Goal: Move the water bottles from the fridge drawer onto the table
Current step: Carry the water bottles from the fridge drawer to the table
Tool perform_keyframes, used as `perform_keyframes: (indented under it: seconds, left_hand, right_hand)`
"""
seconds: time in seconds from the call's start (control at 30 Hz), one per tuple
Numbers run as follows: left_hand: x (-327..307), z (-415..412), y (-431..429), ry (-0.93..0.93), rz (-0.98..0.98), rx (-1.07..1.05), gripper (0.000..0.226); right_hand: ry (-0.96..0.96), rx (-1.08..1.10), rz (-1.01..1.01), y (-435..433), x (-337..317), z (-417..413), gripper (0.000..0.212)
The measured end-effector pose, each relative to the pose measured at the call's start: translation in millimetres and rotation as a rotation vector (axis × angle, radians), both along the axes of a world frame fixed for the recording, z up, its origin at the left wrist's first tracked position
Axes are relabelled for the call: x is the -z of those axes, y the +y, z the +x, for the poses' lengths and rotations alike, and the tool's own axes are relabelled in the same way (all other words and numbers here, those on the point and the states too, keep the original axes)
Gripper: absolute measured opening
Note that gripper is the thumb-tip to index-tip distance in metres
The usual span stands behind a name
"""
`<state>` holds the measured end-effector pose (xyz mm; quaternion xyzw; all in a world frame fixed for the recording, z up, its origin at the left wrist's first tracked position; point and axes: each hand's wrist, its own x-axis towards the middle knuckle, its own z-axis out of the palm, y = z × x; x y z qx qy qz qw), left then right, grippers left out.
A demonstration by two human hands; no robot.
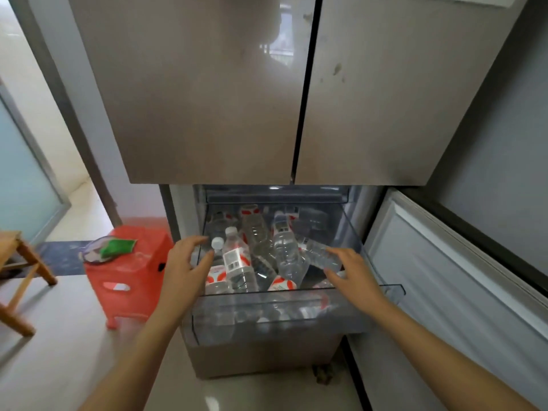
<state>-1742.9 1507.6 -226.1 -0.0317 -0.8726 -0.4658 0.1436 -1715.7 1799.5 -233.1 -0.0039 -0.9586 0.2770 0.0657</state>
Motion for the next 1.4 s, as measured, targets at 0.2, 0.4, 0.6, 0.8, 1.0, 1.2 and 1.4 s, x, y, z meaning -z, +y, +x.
perform_keyframes:
  seconds: [0.2,0.4,0.6,0.8,1.0,1.2,1.4]
  left_hand:
    - [-11,-57,43,-0.13,-0.029,0.029,0.033]
    - [40,-103,75,-0.524,-0.065,-0.074,0.05]
    - [69,-122,79,-0.599,-0.077,-0.216,0.07]
    - [80,-124,75,-0.683,-0.052,-0.189,0.087]
    - [91,-131,71,-0.708,-0.01,-0.207,0.092]
    - [90,-131,71,-0.674,0.002,-0.228,0.088]
    - [89,-126,71,-0.619,-0.037,-0.201,0.08]
  right_hand:
    - [-0.069,-0.058,-0.059,27,6,-67,0.049]
    - [-0.261,-0.159,-0.124,18,22,-128,0.048]
    - [-0.416,-0.222,-0.251,-7,45,-160,0.047]
    - [-0.464,-0.11,-0.265,-26,66,-178,0.058]
    - [-0.468,0.011,-0.273,-37,79,-192,0.074]
    - [-0.529,-0.019,-0.306,-33,74,-200,0.09]
    - [-0.612,-0.254,-0.131,4,67,-181,0.112]
